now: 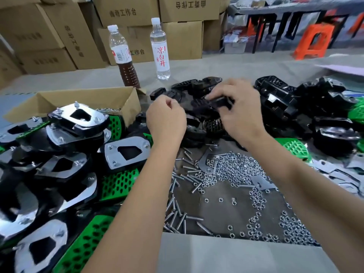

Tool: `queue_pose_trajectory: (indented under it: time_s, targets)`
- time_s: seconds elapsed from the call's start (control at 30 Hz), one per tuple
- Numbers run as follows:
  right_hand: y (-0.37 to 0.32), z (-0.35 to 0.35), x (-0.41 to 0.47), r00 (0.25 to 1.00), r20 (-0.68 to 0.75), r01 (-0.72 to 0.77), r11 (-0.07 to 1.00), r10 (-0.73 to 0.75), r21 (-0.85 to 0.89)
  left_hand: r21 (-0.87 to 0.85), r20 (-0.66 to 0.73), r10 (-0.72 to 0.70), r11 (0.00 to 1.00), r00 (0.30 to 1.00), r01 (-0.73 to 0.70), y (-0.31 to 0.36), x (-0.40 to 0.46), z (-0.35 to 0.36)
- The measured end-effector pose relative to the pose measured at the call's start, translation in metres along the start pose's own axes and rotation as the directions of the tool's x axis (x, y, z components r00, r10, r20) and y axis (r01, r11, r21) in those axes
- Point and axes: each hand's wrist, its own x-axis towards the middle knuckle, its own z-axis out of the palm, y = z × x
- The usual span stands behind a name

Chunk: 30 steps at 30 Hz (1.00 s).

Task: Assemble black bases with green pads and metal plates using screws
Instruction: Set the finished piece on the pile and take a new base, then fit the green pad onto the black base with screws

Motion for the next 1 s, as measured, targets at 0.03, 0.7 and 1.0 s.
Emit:
queue_pose_trajectory:
  time_s: [0.03,0.7,1.0]
  targets:
    - [-0.003,-0.004,-0.010,0.997,-0.074,0.019,0.998,-0.015,0.053,-0.066,0.019,-0.017,0.998,1.000,0.018,0.002,-0.004,-0.004]
    - [0.007,-0.058,0.005,0.967,0.061,-0.237,0.960,0.249,-0.152,0.409,0.183,0.231,0.866,0.956,-0.287,0.034,-0.051,0.018]
    - [0.048,-0.045,0.093,0.515,0.664,0.073,0.744,0.542,-0.664,0.651,0.305,0.372,0.590,0.876,-0.478,0.047,-0.014,0.066]
